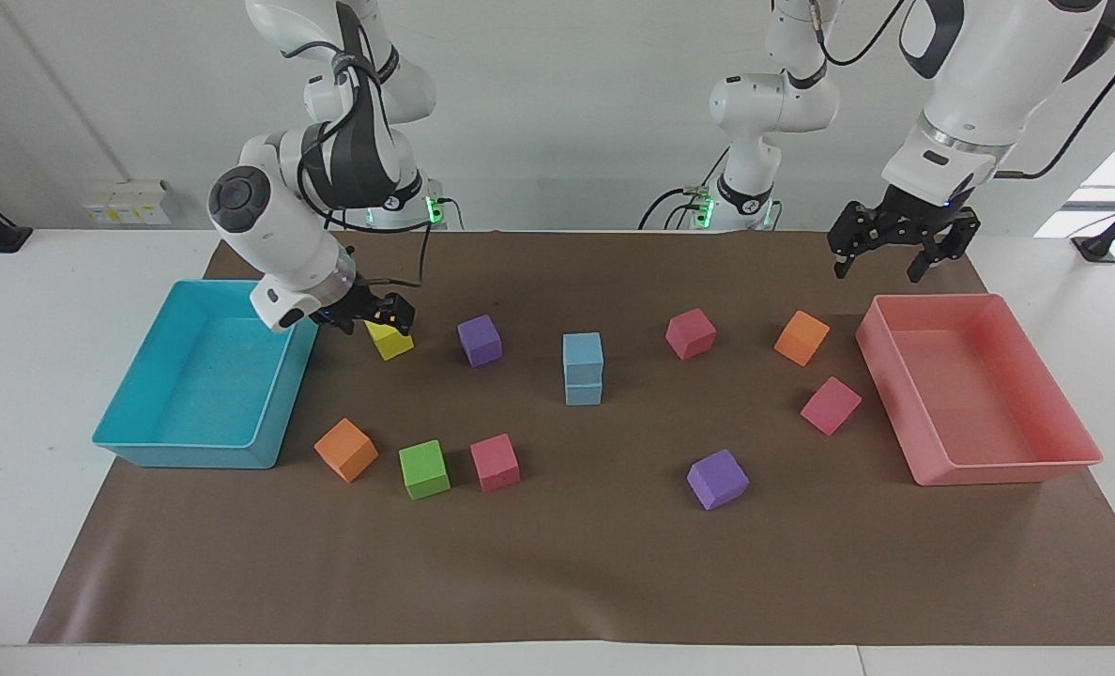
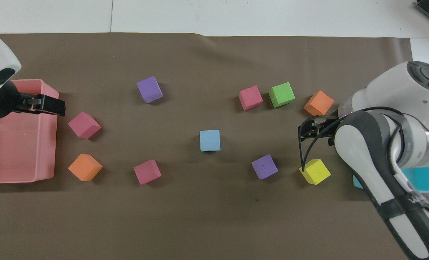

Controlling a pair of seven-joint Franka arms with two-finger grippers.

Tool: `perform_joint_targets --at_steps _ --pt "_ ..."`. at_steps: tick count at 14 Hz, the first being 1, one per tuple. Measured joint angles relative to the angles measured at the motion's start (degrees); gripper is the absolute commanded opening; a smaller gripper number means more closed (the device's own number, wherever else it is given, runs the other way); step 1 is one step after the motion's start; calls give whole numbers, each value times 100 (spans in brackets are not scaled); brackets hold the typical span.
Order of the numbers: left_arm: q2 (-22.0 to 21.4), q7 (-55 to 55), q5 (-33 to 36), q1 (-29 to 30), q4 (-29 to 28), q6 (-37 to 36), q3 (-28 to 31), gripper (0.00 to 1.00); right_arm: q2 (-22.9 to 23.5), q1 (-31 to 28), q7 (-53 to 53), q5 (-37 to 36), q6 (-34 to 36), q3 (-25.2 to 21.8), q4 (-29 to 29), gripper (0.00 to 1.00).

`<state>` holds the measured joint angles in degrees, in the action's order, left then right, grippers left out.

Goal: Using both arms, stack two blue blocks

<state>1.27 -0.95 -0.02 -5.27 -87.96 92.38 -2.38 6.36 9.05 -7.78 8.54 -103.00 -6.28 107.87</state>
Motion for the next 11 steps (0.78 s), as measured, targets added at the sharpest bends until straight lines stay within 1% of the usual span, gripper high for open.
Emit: perform_joint_targets --at_steps 2,5,8,11 --pt "-38 19 0 108 26 -238 6 100 -83 -192 0 -232 5 -1 -8 100" --pt "-78 22 0 113 25 -372 -36 100 -249 -442 0 -304 164 -5 -130 100" --pt "-80 22 0 113 6 -409 -63 100 -383 -542 0 -434 417 -19 -496 100" --pt "-81 22 -1 113 1 -422 -69 100 -630 -544 0 -560 437 -12 -813 100"
